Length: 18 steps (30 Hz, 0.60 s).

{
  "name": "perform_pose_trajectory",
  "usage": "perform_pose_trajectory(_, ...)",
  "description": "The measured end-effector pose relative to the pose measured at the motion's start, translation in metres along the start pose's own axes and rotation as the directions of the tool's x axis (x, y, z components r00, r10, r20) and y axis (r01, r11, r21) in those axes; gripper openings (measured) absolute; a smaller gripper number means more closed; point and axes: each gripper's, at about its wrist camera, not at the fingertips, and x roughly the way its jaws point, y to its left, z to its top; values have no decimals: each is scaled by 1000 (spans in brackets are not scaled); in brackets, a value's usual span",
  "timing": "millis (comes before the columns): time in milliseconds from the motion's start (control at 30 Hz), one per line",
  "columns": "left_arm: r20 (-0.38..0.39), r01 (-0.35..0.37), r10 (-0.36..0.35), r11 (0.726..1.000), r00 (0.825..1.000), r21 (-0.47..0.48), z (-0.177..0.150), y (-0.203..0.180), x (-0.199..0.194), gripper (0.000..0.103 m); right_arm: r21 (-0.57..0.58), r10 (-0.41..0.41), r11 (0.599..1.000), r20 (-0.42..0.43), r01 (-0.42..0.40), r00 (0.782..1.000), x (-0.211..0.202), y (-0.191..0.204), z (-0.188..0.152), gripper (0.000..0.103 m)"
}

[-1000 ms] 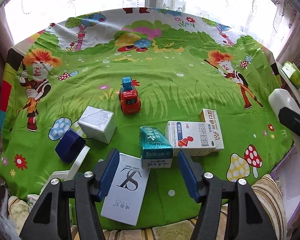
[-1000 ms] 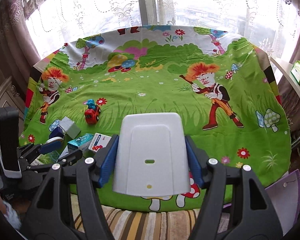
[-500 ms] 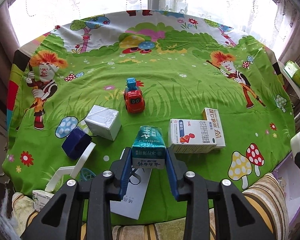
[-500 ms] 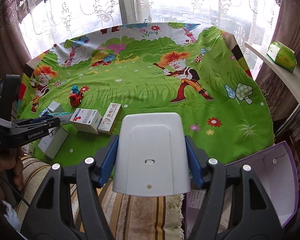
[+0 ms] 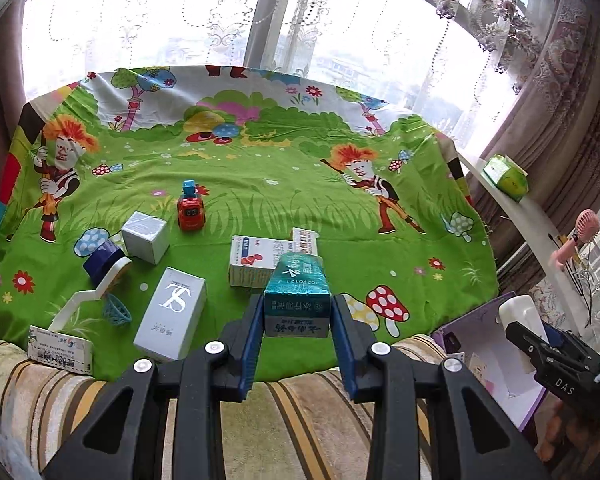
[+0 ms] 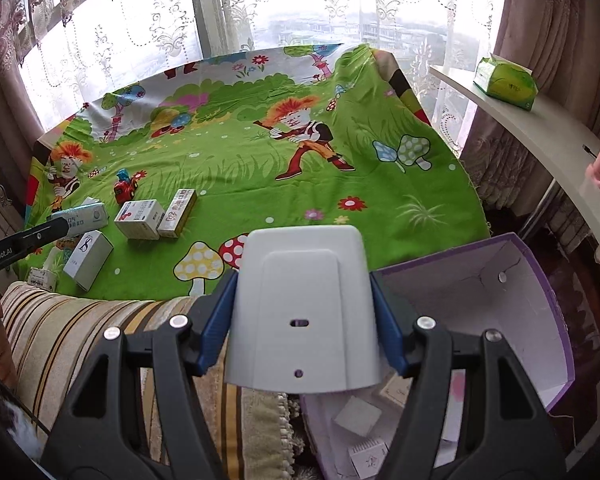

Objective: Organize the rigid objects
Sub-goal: 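Carry the holder and teal box into the storage box and open both tools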

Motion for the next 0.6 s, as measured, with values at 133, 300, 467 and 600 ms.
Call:
perform_pose_trajectory(133, -15, 95, -95, 995, 995, 42, -10, -32, -4, 34, 33, -40, 999, -3, 40, 999, -11, -24, -11, 68)
perform_pose_trajectory(300, -57, 204, -198, 972, 978, 113, -25, -74, -7, 34, 83, -83, 993, -8, 84, 996, -21, -55, -22, 68)
perform_pose_trajectory(467, -107, 289, -275, 945, 955, 154, -38, -105, -7, 34, 125, -132, 983, -2, 132, 991, -30, -83, -26, 68)
perform_pose_trajectory(600, -130, 322, -302, 930, 944, 180, -43, -122, -7, 34, 159, -164, 974, 3, 161, 987, -34, -102, -28, 68)
